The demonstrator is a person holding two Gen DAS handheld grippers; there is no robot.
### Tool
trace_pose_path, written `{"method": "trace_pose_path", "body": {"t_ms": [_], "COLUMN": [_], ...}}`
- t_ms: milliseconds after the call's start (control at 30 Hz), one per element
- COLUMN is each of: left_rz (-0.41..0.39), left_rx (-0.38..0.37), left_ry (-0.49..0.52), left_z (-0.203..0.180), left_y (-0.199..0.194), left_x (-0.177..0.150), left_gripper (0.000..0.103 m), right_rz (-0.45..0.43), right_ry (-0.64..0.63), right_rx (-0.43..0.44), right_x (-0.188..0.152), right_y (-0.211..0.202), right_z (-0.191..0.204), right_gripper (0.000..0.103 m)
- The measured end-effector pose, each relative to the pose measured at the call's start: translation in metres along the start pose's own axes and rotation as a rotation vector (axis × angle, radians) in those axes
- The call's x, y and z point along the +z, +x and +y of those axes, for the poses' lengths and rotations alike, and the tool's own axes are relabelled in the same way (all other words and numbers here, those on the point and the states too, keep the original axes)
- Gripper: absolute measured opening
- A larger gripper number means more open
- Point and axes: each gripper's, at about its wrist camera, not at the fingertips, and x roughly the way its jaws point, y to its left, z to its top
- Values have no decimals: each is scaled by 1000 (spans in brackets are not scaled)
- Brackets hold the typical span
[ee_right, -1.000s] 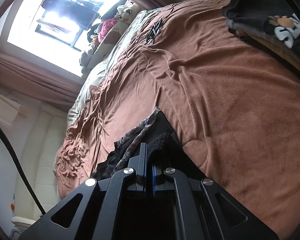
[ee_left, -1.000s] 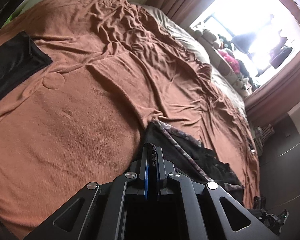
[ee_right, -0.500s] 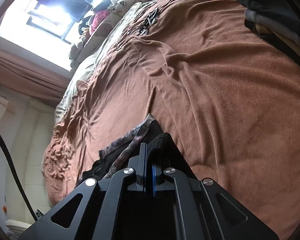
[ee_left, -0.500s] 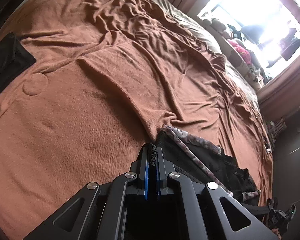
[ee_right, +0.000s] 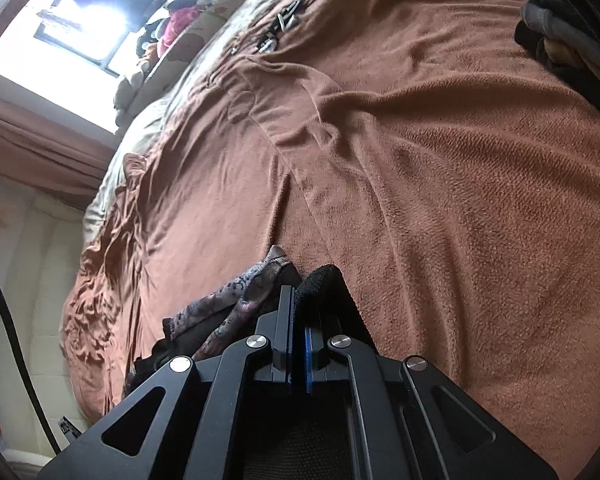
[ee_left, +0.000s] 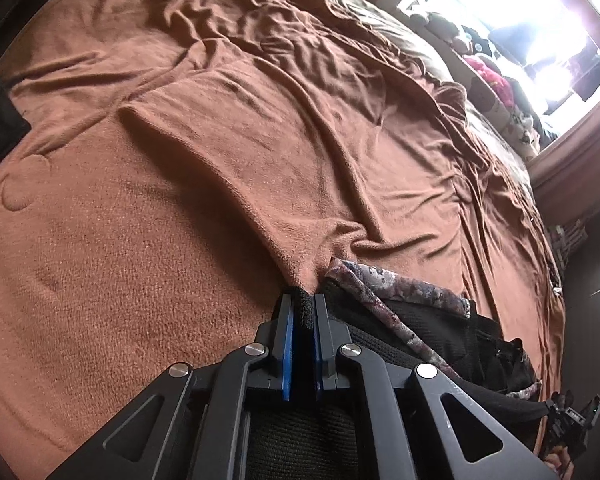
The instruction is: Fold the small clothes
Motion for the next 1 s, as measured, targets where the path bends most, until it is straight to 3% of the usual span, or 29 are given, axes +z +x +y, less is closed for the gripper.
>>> {"method": "trace_pose_path", "body": {"t_ms": [33, 67, 100, 133, 167, 200, 300, 467, 600, 1000], "left_rz": [1, 1, 0, -4, -14, -23, -40, 14, 50, 166], "left_rx": [-3, -13, -11, -7, -4, -3, 15, 54, 88, 223], "left_ry": [2, 8, 15, 21, 32, 44, 103, 273, 399, 614], "left_z": [-1, -1, -2, -3, -4, -5, -9, -21, -24, -20], "left_y": [-1, -3, -5, -8, -12, -16, -28, -32, -33, -3], "left_x": [0, 1, 0, 0, 0, 0, 0, -8, -18, -33], "left_gripper": [11, 19, 33, 41, 54, 62, 71, 79, 80, 80], "right_rz": [-1, -8, -20, -41, -70, -96, -86, -72, -21, 132], "right_ry": [-3, -10, -18, -32, -54, -88, -174, -367, -490, -721], "right_rx": [6, 23, 32, 36, 35, 32, 30, -87, -158, -311], "right_x": [0, -1, -1, -1, -2, -3, -7, -15, -21, -28], "right_y": [-2, -6, -10, -16, -23, -31, -42, -54, -51, -7], "right_z": [4, 7, 10, 13, 17, 22, 31, 42, 50, 70], "right_gripper": [10, 26, 40, 71, 82, 82, 82, 82, 82, 82]}}
